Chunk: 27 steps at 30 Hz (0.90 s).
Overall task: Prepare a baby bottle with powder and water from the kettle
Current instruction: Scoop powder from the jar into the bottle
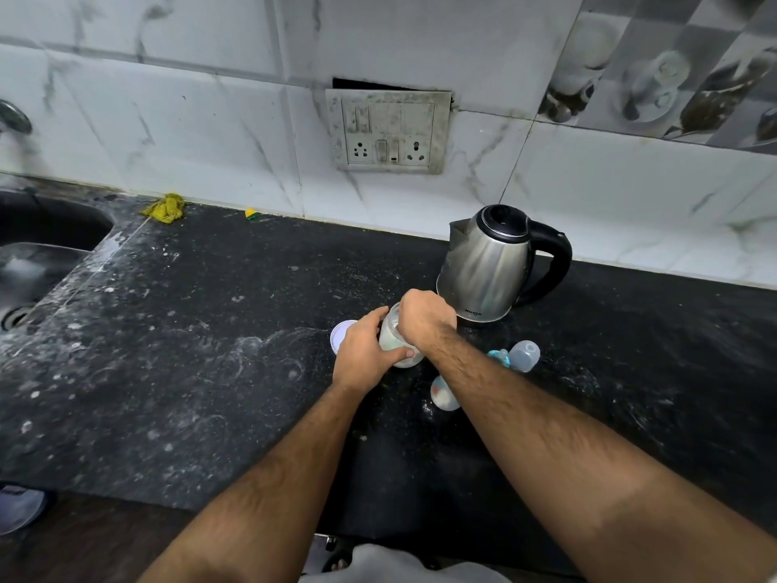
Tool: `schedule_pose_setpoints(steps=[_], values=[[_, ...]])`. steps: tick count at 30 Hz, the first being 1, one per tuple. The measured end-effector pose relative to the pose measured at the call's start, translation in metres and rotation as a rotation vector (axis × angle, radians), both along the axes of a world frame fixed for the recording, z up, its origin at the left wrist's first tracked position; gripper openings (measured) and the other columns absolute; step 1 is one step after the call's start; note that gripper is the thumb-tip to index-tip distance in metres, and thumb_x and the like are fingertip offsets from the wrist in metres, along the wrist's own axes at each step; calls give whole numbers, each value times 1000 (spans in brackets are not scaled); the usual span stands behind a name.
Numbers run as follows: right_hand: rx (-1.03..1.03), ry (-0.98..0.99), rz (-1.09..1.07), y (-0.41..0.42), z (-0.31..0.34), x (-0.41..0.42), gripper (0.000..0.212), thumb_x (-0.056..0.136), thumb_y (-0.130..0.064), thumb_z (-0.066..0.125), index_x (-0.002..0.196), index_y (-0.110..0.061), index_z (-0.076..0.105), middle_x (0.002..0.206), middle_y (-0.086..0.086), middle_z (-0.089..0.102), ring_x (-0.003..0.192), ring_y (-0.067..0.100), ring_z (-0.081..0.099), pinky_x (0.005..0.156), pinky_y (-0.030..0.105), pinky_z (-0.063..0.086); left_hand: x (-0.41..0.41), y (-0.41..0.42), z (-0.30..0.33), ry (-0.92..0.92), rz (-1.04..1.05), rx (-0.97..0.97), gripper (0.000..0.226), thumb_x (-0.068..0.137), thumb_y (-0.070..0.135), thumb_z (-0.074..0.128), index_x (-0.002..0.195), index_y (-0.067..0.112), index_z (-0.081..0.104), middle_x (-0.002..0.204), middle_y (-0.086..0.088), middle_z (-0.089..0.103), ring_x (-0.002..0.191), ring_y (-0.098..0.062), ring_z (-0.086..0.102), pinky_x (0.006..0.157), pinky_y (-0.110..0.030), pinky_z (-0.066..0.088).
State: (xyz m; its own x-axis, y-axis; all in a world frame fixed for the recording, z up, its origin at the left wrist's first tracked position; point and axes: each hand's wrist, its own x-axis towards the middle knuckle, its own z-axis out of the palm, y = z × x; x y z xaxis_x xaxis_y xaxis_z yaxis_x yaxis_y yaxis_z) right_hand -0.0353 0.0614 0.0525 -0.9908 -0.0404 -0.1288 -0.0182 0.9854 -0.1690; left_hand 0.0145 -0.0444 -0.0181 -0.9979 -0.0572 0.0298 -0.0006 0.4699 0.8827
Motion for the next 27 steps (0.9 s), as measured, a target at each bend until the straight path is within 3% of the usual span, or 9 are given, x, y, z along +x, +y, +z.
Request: schedule_pose_setpoints(steps=[7, 11, 13, 18, 20, 24, 27], values=[[-11, -8, 33, 7, 5, 2, 12, 87, -14, 61, 97, -13, 69, 97, 7, 72, 88, 27, 68, 64, 32, 46, -2, 2, -4, -11, -10, -14, 71, 60, 39, 87, 124, 30, 56, 115, 15, 63, 102, -4, 61, 87, -28, 52], [-116, 76, -16, 13, 16, 2, 14, 84, -10, 60, 87, -18, 72, 91, 5, 72, 86, 27, 68, 66, 32, 53, 0, -2, 0, 10, 5, -4, 67, 59, 35, 86, 121, 35, 58, 102, 25, 62, 95, 15, 57, 76, -5, 42], [-227, 118, -73, 21, 21, 1, 10, 85, -16, 62, 80, -20, 70, 89, 1, 73, 85, 25, 67, 70, 34, 56, 2, -4, 2, 29, 27, -7, 63, 60, 33, 86, 118, 35, 61, 97, 28, 61, 93, 16, 56, 73, 0, 39], [-444, 80, -182, 38, 18, 1, 18, 86, -10, 57, 78, -23, 67, 94, 1, 74, 91, 24, 66, 72, 28, 50, 2, -11, 3, 19, 56, -41, 63, 64, 27, 87, 121, 30, 61, 101, 23, 58, 96, -3, 56, 77, -7, 34], [-500, 14, -207, 43, 12, 1, 20, 84, -7, 56, 82, -19, 72, 98, 3, 74, 95, 23, 67, 75, 26, 49, 1, -15, 5, 19, 55, -35, 62, 65, 24, 87, 121, 28, 62, 102, 22, 60, 96, -3, 57, 77, -5, 34], [-617, -72, -236, 49, 0, 5, 23, 81, -3, 55, 71, -17, 70, 86, 9, 76, 89, 26, 71, 83, 34, 57, -2, -19, 6, 19, 38, -19, 59, 65, 20, 87, 119, 26, 64, 95, 27, 62, 89, 10, 57, 72, -1, 38], [-630, -39, -238, 56, -4, 6, 18, 81, -5, 56, 74, -5, 73, 81, 12, 76, 78, 22, 67, 76, 31, 54, 1, -19, 8, 18, 52, -30, 64, 64, 24, 89, 122, 22, 61, 103, 18, 62, 94, -6, 60, 81, -17, 44]])
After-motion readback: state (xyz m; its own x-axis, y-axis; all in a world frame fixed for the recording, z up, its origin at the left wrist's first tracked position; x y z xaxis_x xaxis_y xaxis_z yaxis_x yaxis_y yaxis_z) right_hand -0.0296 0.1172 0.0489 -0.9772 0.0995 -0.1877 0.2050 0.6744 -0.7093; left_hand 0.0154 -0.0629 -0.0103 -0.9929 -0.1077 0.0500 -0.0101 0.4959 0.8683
